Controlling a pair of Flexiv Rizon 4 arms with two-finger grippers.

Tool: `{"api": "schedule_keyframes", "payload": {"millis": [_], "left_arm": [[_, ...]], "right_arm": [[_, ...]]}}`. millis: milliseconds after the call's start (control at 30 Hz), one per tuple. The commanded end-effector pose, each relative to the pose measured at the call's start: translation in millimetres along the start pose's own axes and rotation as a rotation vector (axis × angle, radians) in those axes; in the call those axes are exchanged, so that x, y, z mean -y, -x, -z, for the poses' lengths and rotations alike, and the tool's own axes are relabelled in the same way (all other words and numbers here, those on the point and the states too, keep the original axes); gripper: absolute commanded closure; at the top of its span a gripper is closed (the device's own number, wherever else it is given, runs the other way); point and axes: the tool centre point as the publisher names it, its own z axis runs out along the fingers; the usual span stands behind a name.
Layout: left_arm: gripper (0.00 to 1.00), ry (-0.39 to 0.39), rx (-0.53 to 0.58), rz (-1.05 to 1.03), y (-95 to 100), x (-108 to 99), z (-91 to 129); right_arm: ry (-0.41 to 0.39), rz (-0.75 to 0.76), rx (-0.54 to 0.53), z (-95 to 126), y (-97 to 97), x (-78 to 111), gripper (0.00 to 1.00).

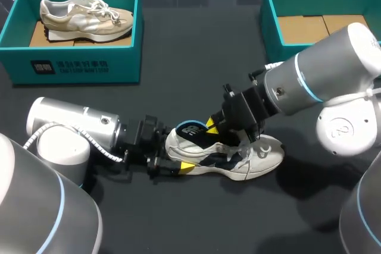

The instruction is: Take the shoe out of the shoebox, open the shoe tongue, remove and reinsert the insole, then place the shoe into the shoebox

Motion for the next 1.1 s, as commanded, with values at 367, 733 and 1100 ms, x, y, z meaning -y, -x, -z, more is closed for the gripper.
{"api": "schedule_keyframes", "payload": {"millis": [367, 733, 1100], "left_arm": [[1.00, 0.002, 0.000, 0.000, -1.6, -2, -2], [1.00, 0.002, 0.000, 0.000, -1.6, -2, -2], [1.00, 0.002, 0.000, 0.000, -1.6, -2, -2]], "right_arm": [[0.009, -0.075, -0.034, -3, -5.2, 2.6, 0.71], [-0.001, -0.170, -0.099, 5, 2.3, -0.5, 0.63], [-0.153, -0.365, -0.250, 14, 10.6, -14.7, 0.00]]}}
